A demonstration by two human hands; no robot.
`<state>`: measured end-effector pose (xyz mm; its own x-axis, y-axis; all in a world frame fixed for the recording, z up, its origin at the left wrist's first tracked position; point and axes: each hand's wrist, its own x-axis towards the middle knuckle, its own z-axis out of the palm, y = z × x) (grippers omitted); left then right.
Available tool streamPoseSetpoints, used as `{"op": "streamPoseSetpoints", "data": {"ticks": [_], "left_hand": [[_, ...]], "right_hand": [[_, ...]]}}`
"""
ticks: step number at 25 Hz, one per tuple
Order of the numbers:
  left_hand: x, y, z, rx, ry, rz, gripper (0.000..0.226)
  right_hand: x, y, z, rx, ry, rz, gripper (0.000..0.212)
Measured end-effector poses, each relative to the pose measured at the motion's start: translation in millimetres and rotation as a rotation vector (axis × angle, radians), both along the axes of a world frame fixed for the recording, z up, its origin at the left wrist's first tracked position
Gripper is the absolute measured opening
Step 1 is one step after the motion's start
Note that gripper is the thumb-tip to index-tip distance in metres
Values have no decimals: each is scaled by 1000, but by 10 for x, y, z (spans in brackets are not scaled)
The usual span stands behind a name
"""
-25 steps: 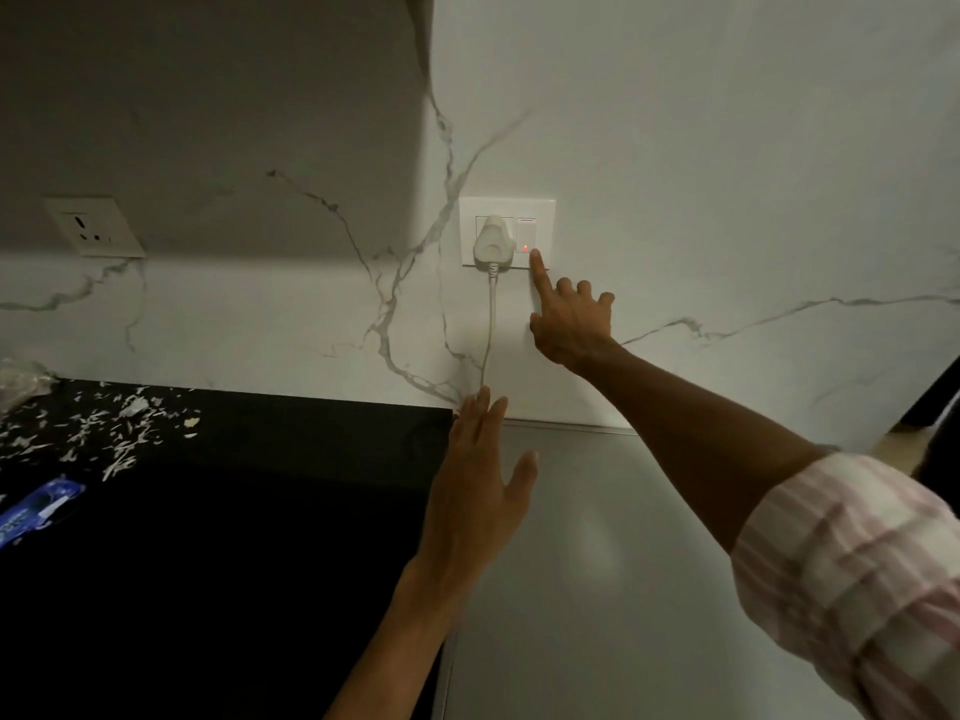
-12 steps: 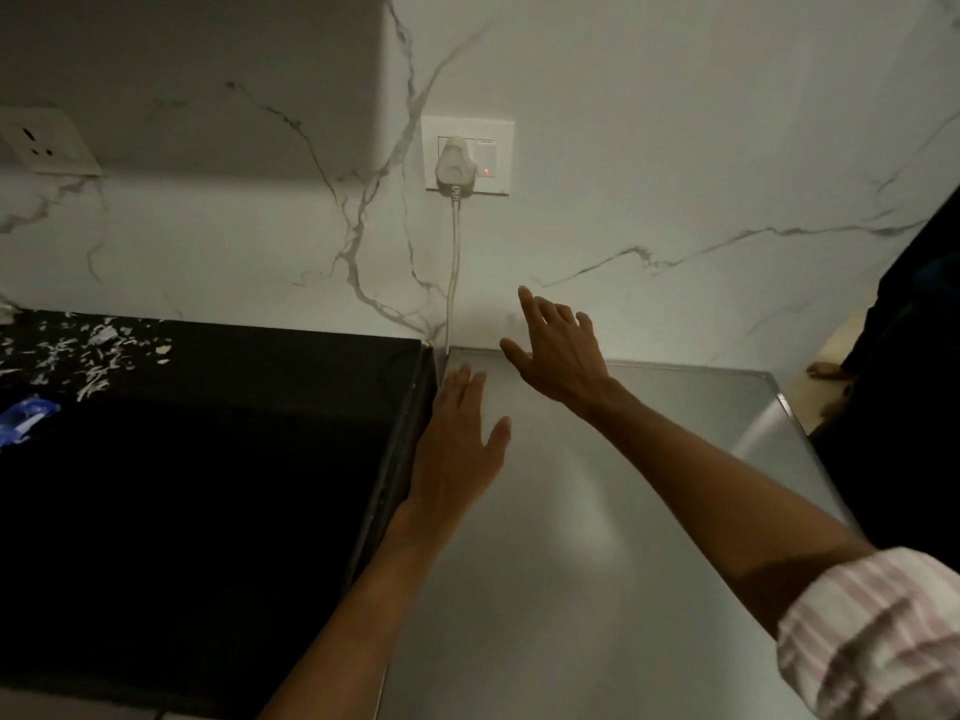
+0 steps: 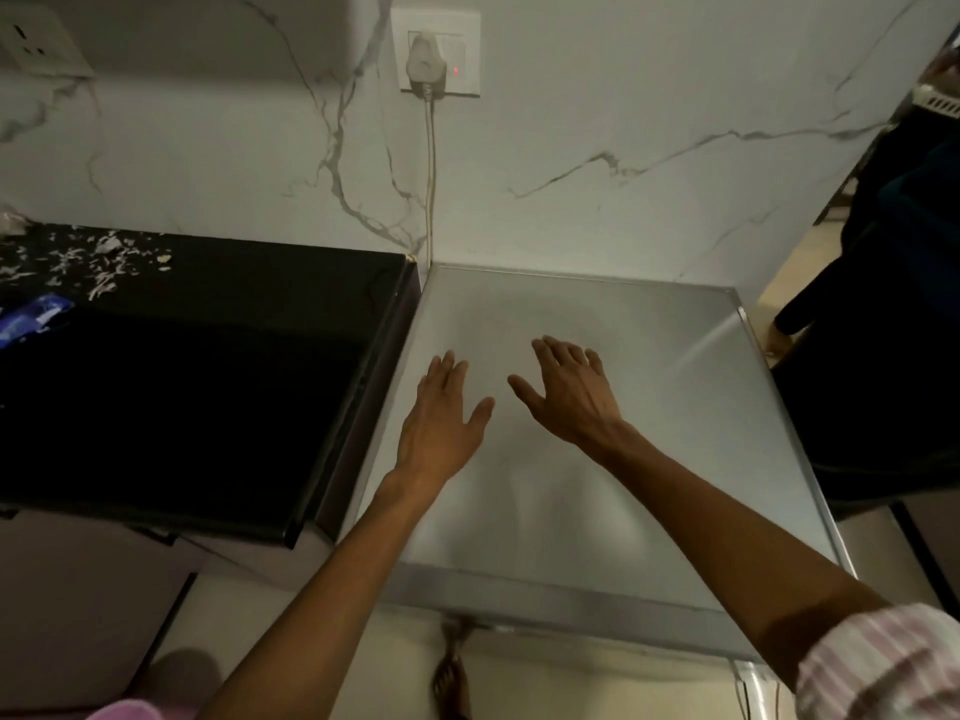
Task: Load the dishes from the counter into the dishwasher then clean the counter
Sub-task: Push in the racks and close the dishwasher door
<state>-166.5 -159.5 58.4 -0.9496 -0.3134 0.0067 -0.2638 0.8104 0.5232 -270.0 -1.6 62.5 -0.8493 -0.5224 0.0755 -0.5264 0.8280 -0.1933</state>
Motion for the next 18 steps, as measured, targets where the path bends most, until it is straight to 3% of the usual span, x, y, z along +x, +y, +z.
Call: {"op": "streamPoseSetpoints", "data": {"ticks": [8, 13, 18], "left_hand": [[740, 251, -667, 16, -96, -82, 70], [1101, 61, -974, -146, -128, -285, 88], [1480, -326, -1011, -273, -111, -417, 66]], "right_hand": [[994, 660, -807, 143, -220, -68, 75], [1467, 1088, -975, 75, -137, -157, 77], [1808, 1206, -1022, 84, -66, -235, 73]]}}
